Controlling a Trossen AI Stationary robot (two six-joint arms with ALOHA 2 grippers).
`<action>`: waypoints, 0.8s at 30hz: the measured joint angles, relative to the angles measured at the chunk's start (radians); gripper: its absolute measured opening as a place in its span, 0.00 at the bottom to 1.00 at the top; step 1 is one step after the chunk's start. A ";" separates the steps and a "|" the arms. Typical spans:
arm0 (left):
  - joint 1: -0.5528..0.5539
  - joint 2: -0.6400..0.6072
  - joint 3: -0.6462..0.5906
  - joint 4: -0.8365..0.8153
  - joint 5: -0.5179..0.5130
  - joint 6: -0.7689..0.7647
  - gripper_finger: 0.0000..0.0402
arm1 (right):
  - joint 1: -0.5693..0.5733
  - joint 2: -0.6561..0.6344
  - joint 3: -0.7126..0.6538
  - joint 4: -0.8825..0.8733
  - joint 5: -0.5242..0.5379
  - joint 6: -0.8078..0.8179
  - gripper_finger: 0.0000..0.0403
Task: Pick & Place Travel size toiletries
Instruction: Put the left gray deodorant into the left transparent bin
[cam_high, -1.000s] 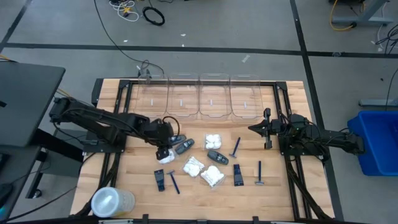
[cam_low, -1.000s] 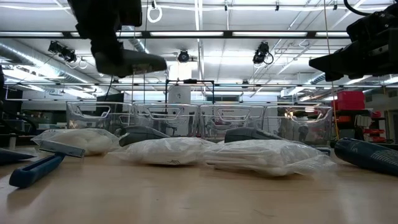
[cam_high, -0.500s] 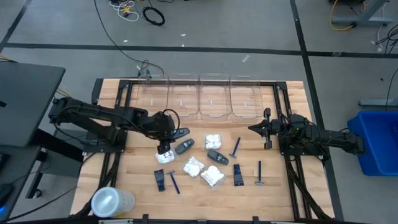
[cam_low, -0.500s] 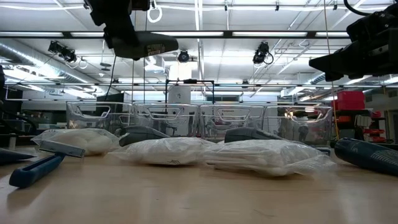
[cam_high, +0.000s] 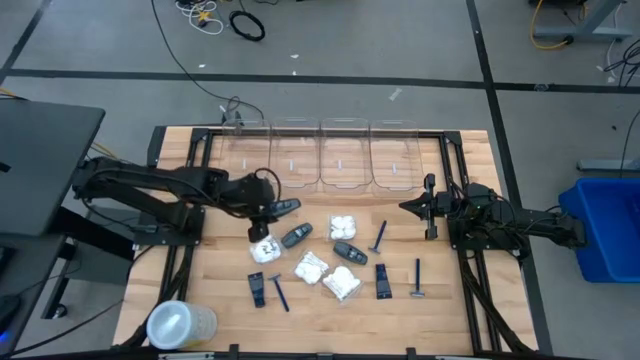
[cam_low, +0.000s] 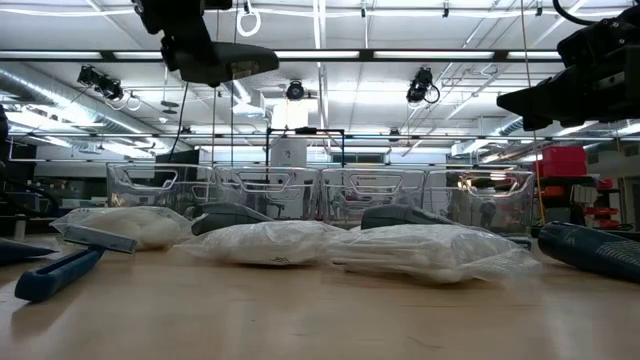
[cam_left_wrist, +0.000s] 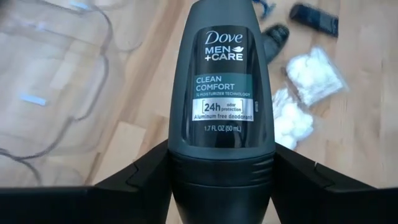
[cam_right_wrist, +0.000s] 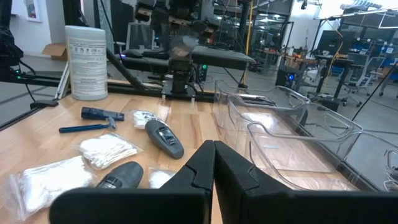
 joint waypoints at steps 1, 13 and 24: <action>0.006 -0.017 0.000 -0.010 -0.008 -0.001 0.55 | 0.000 0.000 0.000 0.000 0.000 0.000 0.03; 0.074 -0.136 -0.001 -0.106 -0.053 0.008 0.55 | 0.000 0.000 0.000 0.000 0.000 0.000 0.03; 0.198 -0.138 -0.002 -0.126 -0.043 0.034 0.55 | 0.000 0.000 0.000 0.000 0.000 0.000 0.03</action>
